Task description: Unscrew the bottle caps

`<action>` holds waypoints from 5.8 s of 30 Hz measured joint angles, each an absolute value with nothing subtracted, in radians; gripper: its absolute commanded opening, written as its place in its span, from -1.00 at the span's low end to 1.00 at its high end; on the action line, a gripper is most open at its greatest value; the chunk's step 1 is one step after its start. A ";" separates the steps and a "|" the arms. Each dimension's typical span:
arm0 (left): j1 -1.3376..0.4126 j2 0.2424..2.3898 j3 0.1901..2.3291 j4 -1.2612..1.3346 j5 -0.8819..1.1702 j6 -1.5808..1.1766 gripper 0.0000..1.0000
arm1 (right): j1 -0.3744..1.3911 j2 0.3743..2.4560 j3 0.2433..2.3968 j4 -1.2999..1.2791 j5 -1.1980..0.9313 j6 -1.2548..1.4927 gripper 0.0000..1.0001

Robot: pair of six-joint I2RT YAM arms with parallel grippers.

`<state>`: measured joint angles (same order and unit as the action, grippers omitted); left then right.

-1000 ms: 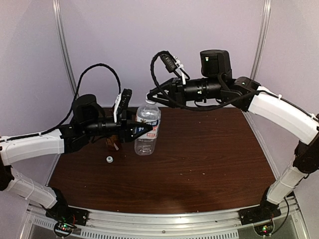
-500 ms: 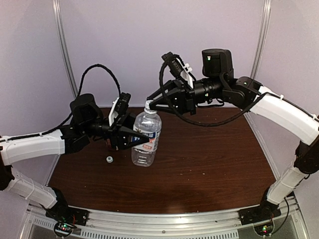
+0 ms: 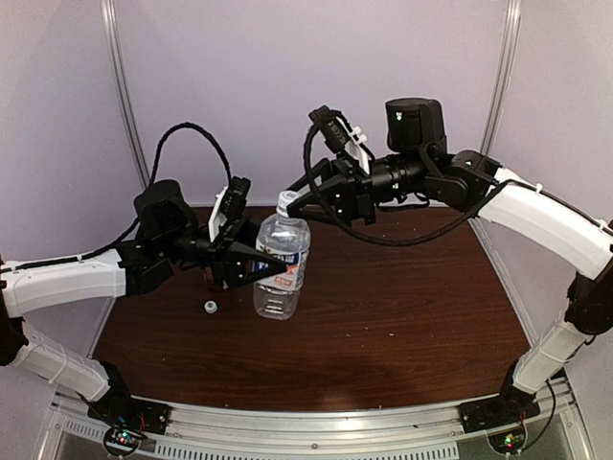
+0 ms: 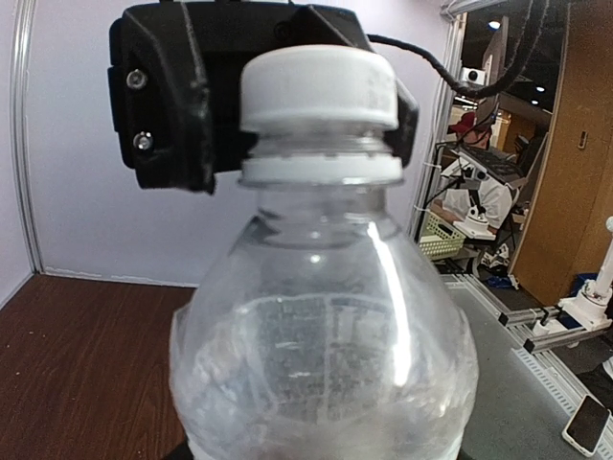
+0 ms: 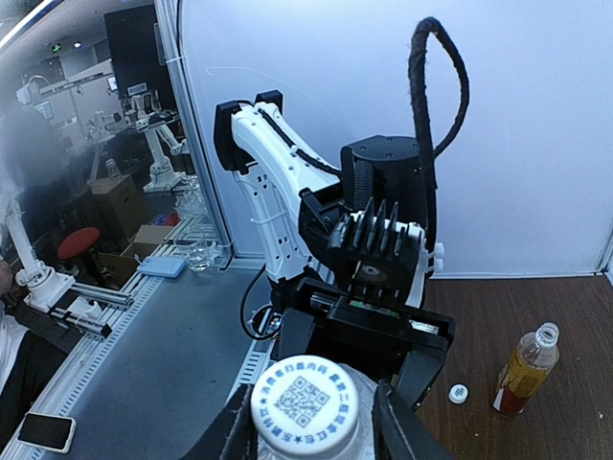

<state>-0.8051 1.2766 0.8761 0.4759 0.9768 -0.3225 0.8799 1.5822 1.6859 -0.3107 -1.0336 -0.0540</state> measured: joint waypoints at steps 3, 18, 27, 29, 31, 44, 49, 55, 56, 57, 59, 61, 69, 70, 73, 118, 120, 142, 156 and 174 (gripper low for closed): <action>-0.805 1.277 0.876 0.479 0.977 -0.323 -0.32 | 0.879 1.582 1.681 -0.311 -1.034 -0.054 -0.17; -0.805 1.277 0.876 0.504 0.932 -0.315 -0.32 | 0.879 1.573 1.650 -0.312 -0.997 -0.021 0.49; -0.805 1.277 0.879 0.409 0.775 -0.251 -0.32 | 0.891 1.525 1.649 -0.296 -0.831 0.077 0.64; -0.805 1.277 0.879 0.387 0.739 -0.241 -0.32 | 0.899 1.518 1.650 -0.289 -0.765 0.109 0.64; -0.806 1.277 0.879 0.371 0.705 -0.234 -0.32 | 0.909 1.516 1.654 -0.282 -0.687 0.150 0.64; -0.806 1.277 0.889 0.338 0.562 -0.230 -0.32 | 0.946 1.542 1.697 -0.318 -0.335 0.300 0.53; -0.806 1.277 0.890 0.334 0.533 -0.229 -0.32 | 0.948 1.568 1.697 -0.333 -0.317 0.323 0.33; -0.806 1.277 0.890 0.333 0.517 -0.229 -0.32 | 0.950 1.585 1.697 -0.337 -0.318 0.336 0.07; -0.806 1.277 0.890 0.331 0.514 -0.229 -0.32 | 0.950 1.586 1.697 -0.337 -0.318 0.339 0.02; -0.806 1.277 0.890 0.329 0.513 -0.229 -0.32 | 0.950 1.587 1.697 -0.336 -0.320 0.342 -0.02; -0.806 1.277 0.890 0.325 0.509 -0.228 -0.32 | 0.951 1.588 1.697 -0.335 -0.325 0.344 -0.13; -0.806 1.277 0.890 0.323 0.507 -0.228 -0.32 | 0.952 1.589 1.697 -0.334 -0.332 0.346 -0.24; -0.806 1.277 0.890 0.320 0.493 -0.222 -0.32 | 0.953 1.590 1.697 -0.326 -0.353 0.340 -0.62; -0.806 1.277 0.890 0.320 0.492 -0.221 -0.32 | 0.953 1.590 1.697 -0.326 -0.355 0.334 -0.65; -0.806 1.277 0.890 0.320 0.492 -0.215 -0.32 | 0.953 1.590 1.695 -0.324 -0.360 0.313 -0.68; -0.807 1.314 0.928 0.367 1.108 -0.252 -0.33 | 0.878 1.571 1.721 -0.433 -1.068 -0.147 0.09; -0.807 1.314 0.928 0.372 1.107 -0.252 -0.33 | 0.878 1.568 1.720 -0.430 -1.059 -0.144 0.16; -0.807 1.306 0.932 0.277 0.742 -0.205 -0.32 | 0.931 1.515 1.740 -0.391 -0.571 0.142 0.57; -0.807 1.280 0.939 0.236 0.534 -0.199 -0.32 | 0.945 1.596 1.778 -0.442 -0.307 0.273 0.39; -0.807 1.274 0.939 0.211 0.485 -0.192 -0.32 | 0.953 1.612 1.784 -0.457 -0.324 0.291 -0.41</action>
<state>-0.8070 1.2736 0.9390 0.2111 0.4854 -0.1917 0.9535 1.6115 1.7836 -0.4568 -0.3241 0.2909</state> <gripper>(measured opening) 0.505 0.347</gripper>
